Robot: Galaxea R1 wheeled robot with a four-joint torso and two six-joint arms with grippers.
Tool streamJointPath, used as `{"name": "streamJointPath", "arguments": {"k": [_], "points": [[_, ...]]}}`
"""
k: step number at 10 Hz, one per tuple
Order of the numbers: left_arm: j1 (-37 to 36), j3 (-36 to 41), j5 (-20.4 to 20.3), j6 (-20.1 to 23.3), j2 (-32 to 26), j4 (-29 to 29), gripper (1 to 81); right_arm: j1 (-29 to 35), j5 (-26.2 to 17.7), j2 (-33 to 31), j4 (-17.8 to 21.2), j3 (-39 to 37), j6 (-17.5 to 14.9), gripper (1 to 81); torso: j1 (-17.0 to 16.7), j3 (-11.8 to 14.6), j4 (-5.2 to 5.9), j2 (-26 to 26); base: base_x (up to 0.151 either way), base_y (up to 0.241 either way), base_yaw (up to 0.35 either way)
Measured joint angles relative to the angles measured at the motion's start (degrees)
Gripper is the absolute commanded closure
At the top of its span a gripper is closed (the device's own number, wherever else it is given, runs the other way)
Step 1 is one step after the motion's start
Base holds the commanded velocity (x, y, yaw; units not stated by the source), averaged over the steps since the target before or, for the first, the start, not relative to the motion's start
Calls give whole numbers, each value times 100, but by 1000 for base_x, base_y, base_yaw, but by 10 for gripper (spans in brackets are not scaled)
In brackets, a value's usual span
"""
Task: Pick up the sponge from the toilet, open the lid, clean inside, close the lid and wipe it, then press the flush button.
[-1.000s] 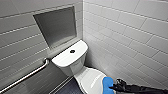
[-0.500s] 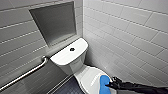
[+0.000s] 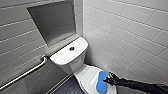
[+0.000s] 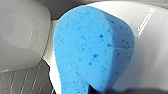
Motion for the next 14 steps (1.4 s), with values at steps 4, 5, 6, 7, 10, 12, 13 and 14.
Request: {"name": "streamJointPath", "arguments": {"k": [4,5,6,7,10,12,13,14], "points": [[20,-96,66,-41,28,-20,10,149,129,564,68,-1117,527,811,0,-2,0,0,0,0,0],[20,-96,90,-41,28,-61,10,157,166,691,79,-1328,736,811,2,-2,0,0,0,0,0],[22,-96,105,-44,28,-160,10,132,204,774,94,-1493,1069,811,2,-2,0,0,0,0,0],[23,-96,107,-44,24,-223,10,52,334,774,107,-1579,1467,811,2,-2,0,0,0,0,0],[23,-91,105,-44,-9,-350,10,-433,653,545,129,-1538,1977,811,2,-2,0,0,0,0,0],[34,-83,112,-44,-20,-369,10,-516,741,190,134,-1169,2029,811,2,-2,0,0,0,0,0],[34,-65,101,-44,-22,-385,10,-581,848,-28,135,-848,2043,811,2,-2,0,0,0,0,0],[34,-50,107,-41,-20,-386,10,-678,950,-266,138,-525,2050,811,2,-2,0,0,0,0,0]]}}
